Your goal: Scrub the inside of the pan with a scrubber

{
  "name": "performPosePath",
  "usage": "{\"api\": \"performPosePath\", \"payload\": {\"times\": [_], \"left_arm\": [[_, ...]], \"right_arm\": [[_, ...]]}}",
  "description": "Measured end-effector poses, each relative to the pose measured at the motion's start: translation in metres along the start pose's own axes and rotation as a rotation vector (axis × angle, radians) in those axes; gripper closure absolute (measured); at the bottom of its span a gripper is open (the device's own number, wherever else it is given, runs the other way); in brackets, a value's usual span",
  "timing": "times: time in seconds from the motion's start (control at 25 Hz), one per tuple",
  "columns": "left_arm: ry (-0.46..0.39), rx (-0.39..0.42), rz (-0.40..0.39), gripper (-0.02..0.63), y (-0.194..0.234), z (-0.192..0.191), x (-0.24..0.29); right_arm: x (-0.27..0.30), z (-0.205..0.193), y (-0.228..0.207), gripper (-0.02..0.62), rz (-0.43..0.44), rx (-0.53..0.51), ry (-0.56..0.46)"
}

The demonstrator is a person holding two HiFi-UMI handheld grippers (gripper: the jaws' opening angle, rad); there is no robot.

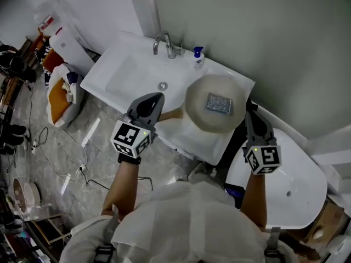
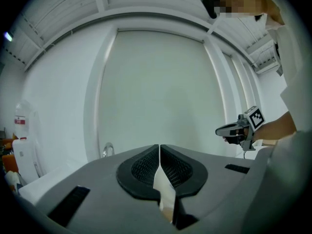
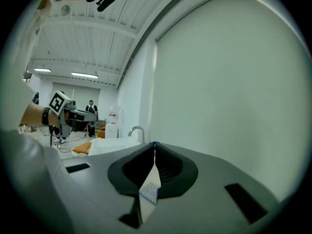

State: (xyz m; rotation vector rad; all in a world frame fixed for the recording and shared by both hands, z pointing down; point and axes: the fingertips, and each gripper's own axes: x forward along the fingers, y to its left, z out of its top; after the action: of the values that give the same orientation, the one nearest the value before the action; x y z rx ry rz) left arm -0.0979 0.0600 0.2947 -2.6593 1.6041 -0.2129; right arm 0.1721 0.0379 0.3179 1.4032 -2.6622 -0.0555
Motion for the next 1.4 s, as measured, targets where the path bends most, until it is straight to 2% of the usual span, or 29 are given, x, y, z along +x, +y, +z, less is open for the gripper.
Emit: {"api": "performPosePath", "payload": {"times": [0.2,0.44,0.68,0.96,1.08,1.2,1.4], "left_arm": [[0.049,0.040,-0.029,0.586,0.026,-0.001,0.039],[0.122,0.114,-0.116,0.586,0.056,-0.012,0.072],[0.199,0.182,-0.284,0.586,0.075,-0.039,0.107],[0.240,0.184,-0.449,0.584,0.095,-0.073,0.160],[0.252,0.170,-0.475,0.574,0.102,-0.091,0.187],[0.258,0.162,-0.484,0.514,0.105,-0.107,0.214],[0.243,0.140,-0.481,0.472,0.098,-0.125,0.252]], "right_arm": [[0.030,0.002,-0.025,0.586,0.016,0.003,0.006],[0.052,-0.004,-0.039,0.585,0.014,0.004,0.026],[0.069,-0.007,-0.038,0.586,-0.036,0.014,0.058],[0.096,-0.011,-0.029,0.586,-0.143,0.027,0.101],[0.106,-0.015,-0.025,0.586,-0.184,0.034,0.114],[0.114,-0.019,-0.023,0.586,-0.215,0.040,0.122],[0.122,-0.031,-0.018,0.584,-0.239,0.052,0.151]]}}
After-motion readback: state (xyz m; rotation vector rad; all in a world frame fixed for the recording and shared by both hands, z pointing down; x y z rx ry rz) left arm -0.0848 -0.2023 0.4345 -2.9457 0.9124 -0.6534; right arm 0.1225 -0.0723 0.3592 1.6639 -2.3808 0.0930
